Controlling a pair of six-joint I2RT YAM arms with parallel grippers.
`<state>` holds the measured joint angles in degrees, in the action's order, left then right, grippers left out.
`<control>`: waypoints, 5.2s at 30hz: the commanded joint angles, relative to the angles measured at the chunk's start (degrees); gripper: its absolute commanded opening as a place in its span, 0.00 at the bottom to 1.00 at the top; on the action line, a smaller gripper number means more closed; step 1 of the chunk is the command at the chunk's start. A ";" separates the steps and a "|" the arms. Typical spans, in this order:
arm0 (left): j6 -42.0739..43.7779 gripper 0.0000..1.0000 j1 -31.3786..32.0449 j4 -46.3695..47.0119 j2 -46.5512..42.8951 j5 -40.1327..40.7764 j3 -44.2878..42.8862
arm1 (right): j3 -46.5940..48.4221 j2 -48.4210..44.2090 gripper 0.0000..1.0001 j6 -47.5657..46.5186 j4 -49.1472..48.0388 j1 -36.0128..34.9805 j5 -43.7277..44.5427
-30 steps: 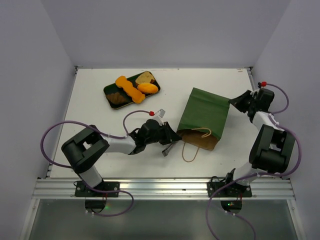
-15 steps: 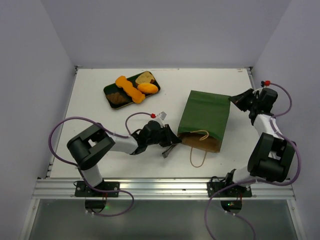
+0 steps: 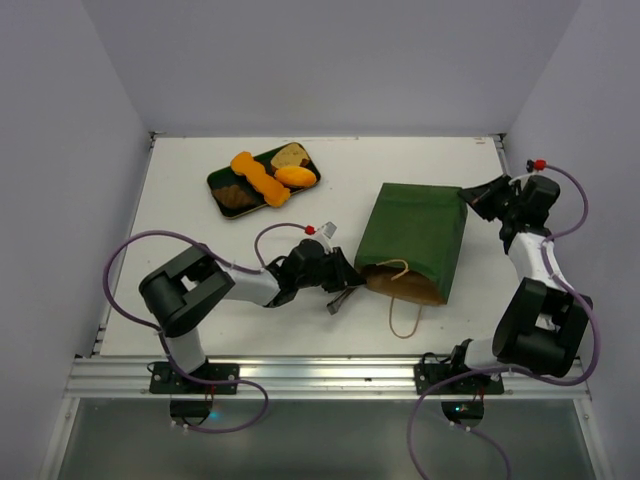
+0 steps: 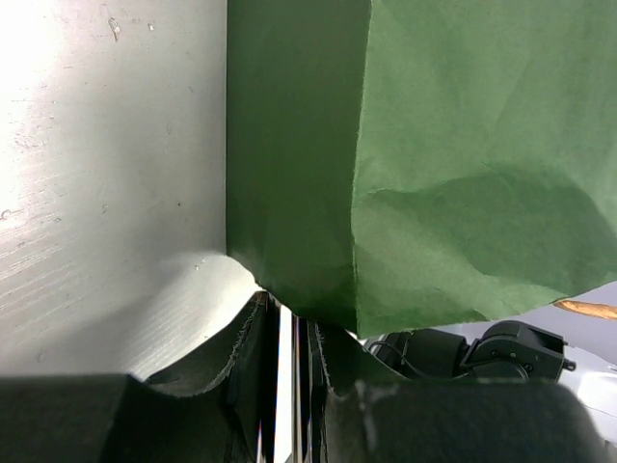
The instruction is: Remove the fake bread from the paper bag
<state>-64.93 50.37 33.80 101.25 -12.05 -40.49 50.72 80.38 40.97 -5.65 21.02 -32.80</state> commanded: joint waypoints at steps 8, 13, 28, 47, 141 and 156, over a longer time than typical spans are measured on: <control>0.50 0.02 -0.27 2.32 1.31 -1.04 -3.54 | -0.09 -5.84 0.00 -3.09 -1.64 -4.48 -0.61; 0.68 0.01 -0.45 1.97 1.67 -0.87 -3.63 | -0.62 -6.20 0.00 -3.62 -2.00 -6.24 0.28; 0.77 0.01 -0.97 1.44 2.81 -1.30 -4.25 | 2.36 -1.37 0.00 -0.89 -3.84 -11.60 1.51; 0.24 0.01 -1.68 2.41 -1.49 -2.18 -1.87 | 2.63 -0.75 0.00 -5.28 1.60 -7.48 9.50; -21.29 0.07 5.79 19.20 2.02 11.70 4.81 | -5.10 -23.78 0.00 -71.03 31.49 -50.02 22.17; -27.18 0.33 5.79 26.93 7.47 9.94 4.63 | -5.98 -24.39 0.00 -69.18 30.70 -47.47 19.44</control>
<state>-90.54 55.92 55.16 108.62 -2.57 -34.30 43.18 56.84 -29.47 27.33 -26.81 -11.55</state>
